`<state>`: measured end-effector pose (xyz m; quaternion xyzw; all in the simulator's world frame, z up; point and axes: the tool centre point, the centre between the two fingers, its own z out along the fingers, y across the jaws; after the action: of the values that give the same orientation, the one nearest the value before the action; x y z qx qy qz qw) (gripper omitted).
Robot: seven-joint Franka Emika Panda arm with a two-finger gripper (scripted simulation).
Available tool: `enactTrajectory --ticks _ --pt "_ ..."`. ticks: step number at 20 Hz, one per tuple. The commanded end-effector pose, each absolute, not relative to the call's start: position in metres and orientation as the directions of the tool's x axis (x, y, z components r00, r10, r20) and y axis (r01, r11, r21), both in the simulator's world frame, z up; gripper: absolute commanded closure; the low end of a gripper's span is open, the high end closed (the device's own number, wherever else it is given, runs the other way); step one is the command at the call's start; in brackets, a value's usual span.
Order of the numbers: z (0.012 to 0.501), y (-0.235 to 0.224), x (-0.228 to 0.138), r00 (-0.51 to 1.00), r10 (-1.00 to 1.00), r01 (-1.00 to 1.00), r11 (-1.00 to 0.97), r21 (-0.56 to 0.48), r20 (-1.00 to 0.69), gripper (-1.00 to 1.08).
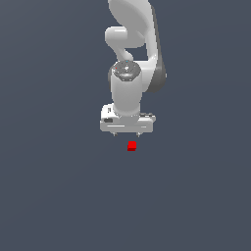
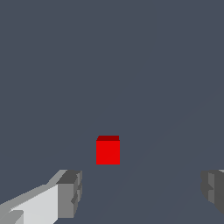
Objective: Pick up the red cube and move it to a goal position.
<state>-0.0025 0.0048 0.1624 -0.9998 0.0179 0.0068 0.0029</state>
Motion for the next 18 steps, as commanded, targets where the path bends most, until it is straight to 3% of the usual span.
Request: enactTrajectory --ticks 1,10,18 --pt "0.162 0.005 -0.003 0.999 -0.036 -0.036 -0.999 -0.005 -0.014 -0.92" --pt "0.140 0.010 -0.007 0.999 -0.033 -0.033 -0.999 -0.005 -0.011 -0.92" --pt "0.080 0.022 -0.019 1.000 -0.027 -0.027 -1.000 -0.003 -0.006 -0.92"
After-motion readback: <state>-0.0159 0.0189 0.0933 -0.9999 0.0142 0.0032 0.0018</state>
